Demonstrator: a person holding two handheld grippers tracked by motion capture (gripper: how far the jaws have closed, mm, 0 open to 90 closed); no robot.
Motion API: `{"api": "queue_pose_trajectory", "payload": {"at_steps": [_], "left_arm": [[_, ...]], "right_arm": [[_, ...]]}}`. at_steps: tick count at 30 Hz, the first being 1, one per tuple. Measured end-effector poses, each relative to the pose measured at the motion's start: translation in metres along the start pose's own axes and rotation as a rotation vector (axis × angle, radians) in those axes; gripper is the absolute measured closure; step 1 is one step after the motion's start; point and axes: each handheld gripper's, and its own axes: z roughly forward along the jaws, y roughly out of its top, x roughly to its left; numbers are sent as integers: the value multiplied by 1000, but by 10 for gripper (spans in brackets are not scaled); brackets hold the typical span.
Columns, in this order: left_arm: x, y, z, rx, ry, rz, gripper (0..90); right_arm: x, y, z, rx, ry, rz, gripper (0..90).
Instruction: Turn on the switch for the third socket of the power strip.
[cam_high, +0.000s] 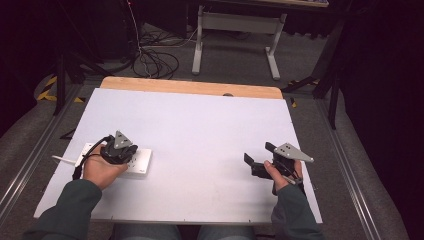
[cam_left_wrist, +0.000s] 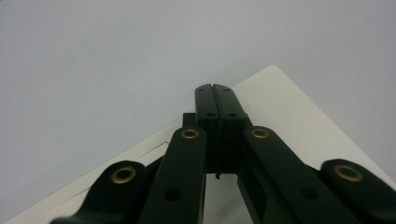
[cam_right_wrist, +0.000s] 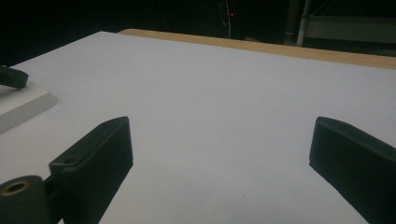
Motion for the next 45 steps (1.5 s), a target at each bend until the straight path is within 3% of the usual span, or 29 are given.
{"api": "queue_pose_trajectory", "payload": {"at_steps": [1,2,3,5,6,14,24,35,38,39,42,43,45], "left_arm": [[1,0,0,-1,-3,1,899],[4,-2,0,14,46,20,899],[4,-2,0,14,46,20,899],[8,-5,-1,3,22,-32,899],[8,-5,-1,0,16,-36,899],[8,-5,-1,-3,21,-16,900],[11,-5,-1,0,-1,-42,899],[9,-6,-1,-9,11,-20,899],[9,-4,-4,-3,28,18,898],[11,-3,-9,-48,31,3,898],[17,4,-30,-244,2,-128,899],[18,4,-34,-274,1,-146,899],[19,3,-36,-276,12,-155,899]], "right_arm": [[0,0,0,0,0,1,66],[0,0,0,-1,-2,0,66],[0,0,-1,-3,-2,3,66],[0,0,-1,-3,-1,1,66],[0,0,-1,-5,-2,3,66],[0,1,1,-2,2,-2,66],[0,0,-3,-5,-7,6,66],[1,1,-1,-4,-2,-1,66],[2,2,2,-6,2,-2,66],[2,2,2,-5,5,-3,66],[1,2,4,-1,9,-7,66],[1,2,4,-1,9,-7,66],[1,2,5,1,10,-4,66]]}}
